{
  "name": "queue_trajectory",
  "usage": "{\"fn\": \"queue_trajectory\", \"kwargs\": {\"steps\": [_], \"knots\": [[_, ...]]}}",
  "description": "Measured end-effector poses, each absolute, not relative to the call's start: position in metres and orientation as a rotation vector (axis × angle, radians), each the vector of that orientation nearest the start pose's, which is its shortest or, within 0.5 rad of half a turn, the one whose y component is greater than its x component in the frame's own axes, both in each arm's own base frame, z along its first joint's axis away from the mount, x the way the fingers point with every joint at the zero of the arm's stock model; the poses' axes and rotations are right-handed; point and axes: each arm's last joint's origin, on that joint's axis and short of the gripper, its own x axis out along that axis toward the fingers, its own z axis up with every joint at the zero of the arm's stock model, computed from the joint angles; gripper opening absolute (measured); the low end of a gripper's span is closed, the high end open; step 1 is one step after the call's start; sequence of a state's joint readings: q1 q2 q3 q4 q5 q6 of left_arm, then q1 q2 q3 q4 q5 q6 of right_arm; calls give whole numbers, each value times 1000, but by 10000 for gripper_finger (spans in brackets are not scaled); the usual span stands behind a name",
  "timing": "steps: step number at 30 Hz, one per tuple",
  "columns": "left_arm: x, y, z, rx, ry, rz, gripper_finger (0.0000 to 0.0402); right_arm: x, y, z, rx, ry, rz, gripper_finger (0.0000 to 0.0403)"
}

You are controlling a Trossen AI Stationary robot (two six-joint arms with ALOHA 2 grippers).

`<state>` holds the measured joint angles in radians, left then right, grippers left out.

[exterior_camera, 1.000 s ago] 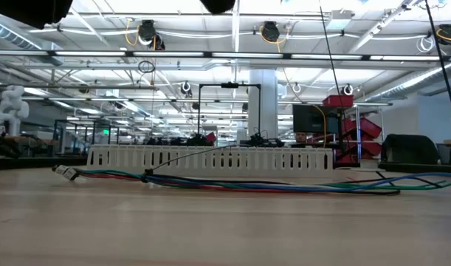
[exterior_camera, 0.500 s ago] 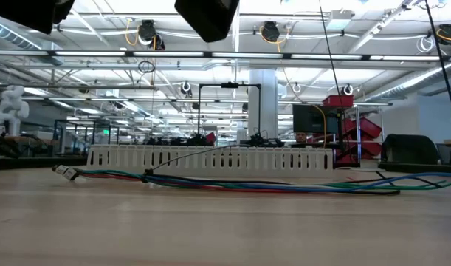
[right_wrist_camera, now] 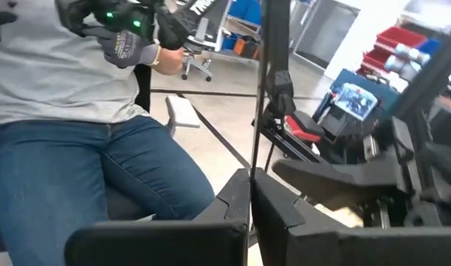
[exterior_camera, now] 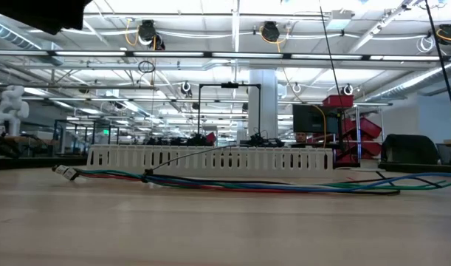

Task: Ziptie cables
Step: Wrap the black zip tie around the colored cable wires

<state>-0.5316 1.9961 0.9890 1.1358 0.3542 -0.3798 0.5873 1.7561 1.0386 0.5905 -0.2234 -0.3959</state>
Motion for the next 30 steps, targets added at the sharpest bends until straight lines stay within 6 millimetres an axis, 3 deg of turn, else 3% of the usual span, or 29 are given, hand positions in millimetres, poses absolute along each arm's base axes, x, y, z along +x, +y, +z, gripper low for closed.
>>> {"fn": "queue_trajectory", "kwargs": {"steps": [5, 10, 15, 26, 30], "knots": [[348, -207, 182, -367, 21, -875, 161, 318, 222, 235, -449, -78, 895, 0], [351, -204, 183, -374, 10, -821, 173, 317, 222, 236, -508, -126, 936, 0], [359, -209, 194, -383, 6, -811, 174, 320, 218, 237, -562, -163, 917, 0], [360, -214, 191, -407, 95, -798, 173, 328, 207, 238, -603, -176, 862, 0], [360, -214, 191, -425, 101, -791, 144, 328, 207, 238, -609, -175, 863, 0]]}}
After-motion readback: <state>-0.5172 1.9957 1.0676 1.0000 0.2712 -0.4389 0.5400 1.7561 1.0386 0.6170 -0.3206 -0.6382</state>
